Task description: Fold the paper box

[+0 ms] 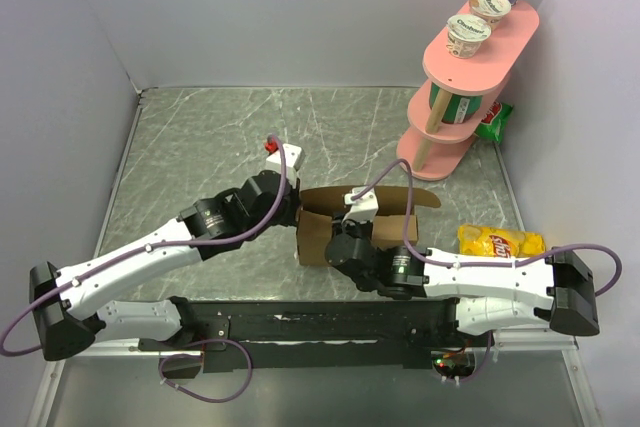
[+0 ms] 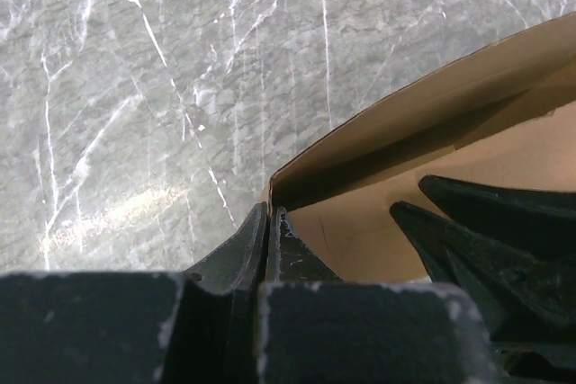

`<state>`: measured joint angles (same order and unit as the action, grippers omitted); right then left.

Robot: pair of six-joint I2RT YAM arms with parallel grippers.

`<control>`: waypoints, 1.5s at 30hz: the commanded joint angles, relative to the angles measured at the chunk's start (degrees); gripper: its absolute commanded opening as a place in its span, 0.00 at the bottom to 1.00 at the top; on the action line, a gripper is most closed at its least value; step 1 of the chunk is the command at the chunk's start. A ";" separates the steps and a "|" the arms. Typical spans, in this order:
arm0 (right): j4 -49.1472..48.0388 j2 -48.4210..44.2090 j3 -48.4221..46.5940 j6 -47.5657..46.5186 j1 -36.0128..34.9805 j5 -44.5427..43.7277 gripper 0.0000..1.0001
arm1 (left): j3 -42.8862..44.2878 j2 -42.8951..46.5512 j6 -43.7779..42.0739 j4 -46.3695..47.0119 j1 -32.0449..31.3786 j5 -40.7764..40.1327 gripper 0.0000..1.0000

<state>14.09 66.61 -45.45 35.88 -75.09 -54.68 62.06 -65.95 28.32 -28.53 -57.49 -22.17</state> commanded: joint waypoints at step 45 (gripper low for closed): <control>11.31 1.77 2.30 2.35 -0.41 4.14 0.35 | -17.06 4.60 6.14 14.91 -13.69 -9.99 0.01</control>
<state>16.32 65.87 -45.43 36.82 -75.40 -55.07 48.40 -60.31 33.39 -12.19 -67.16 -37.89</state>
